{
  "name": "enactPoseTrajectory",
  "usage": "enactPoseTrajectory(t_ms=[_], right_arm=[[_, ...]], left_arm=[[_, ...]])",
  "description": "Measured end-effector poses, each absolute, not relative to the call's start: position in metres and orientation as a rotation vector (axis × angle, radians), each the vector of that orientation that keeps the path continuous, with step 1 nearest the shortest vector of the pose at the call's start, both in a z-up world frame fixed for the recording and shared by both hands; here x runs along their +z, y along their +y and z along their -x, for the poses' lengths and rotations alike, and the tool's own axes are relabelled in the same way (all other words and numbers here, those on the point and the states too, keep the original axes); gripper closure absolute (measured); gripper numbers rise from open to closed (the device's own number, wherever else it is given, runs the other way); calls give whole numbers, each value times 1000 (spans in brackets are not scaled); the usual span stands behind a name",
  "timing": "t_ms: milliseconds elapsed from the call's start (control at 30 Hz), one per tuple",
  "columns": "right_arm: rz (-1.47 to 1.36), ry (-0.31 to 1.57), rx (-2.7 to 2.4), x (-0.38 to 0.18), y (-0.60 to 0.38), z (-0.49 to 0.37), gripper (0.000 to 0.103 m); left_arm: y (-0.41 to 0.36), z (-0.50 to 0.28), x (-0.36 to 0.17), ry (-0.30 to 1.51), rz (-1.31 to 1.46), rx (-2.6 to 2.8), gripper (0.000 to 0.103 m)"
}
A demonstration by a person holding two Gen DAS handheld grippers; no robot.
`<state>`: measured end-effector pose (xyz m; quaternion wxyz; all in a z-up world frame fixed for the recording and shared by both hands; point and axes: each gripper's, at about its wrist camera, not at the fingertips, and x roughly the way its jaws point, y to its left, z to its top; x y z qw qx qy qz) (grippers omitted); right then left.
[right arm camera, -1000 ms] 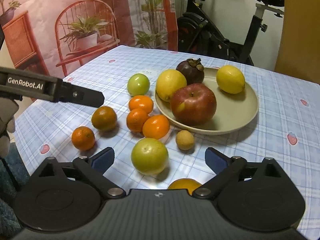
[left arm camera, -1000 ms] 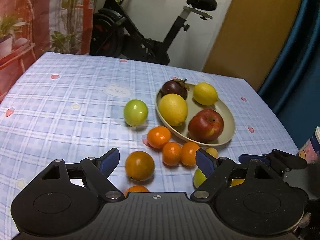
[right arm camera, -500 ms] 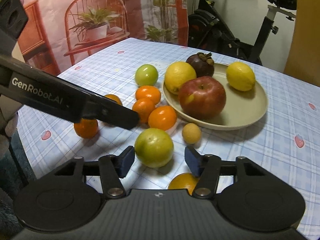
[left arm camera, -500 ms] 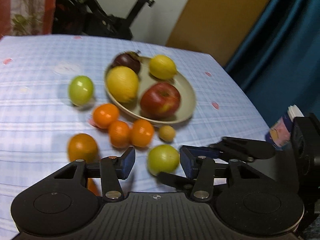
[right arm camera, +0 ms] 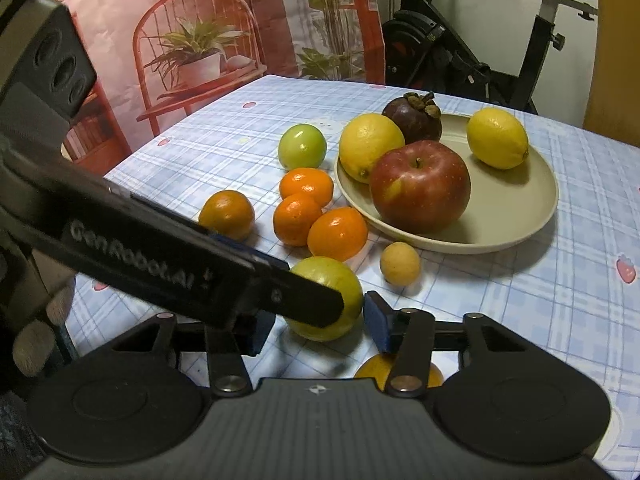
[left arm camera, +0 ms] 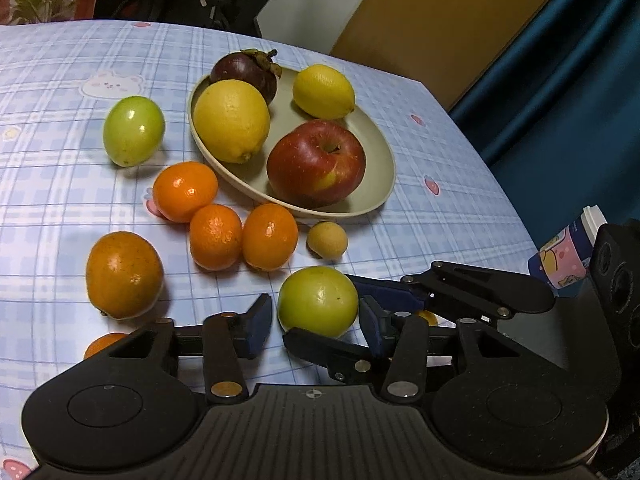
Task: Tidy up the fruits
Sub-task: 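Close the left gripper on the pale green fruit and lift it, then lower the pale green fruit onto the plate beside the lemon, open left gripper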
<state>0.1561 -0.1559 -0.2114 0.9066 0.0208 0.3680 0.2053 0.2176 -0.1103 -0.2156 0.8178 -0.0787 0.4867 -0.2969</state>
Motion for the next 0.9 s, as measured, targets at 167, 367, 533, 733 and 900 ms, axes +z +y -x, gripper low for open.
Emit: enactPoseTrajectory(t_ms=[167,367,533,733,900], right_arm=[[-56,748,413,-206,-158,-154,54],[-82,672,390,-175,-176,-156,54],[-94,629,371,-145,-204,-173,54],[-87,619,339,-126,-228,-198,54],[-123,618,326,-129,-237,-220,54]], left_arm=[[-116,-220,-205,1013,138,-656,56],[-130,-233,-166,917,87,-705,56],[-154,-261,-138,855,77,-760,56],[-179,-301,-127,876,46,-815,56],[-187,-331,-128,920,5,-825,56]])
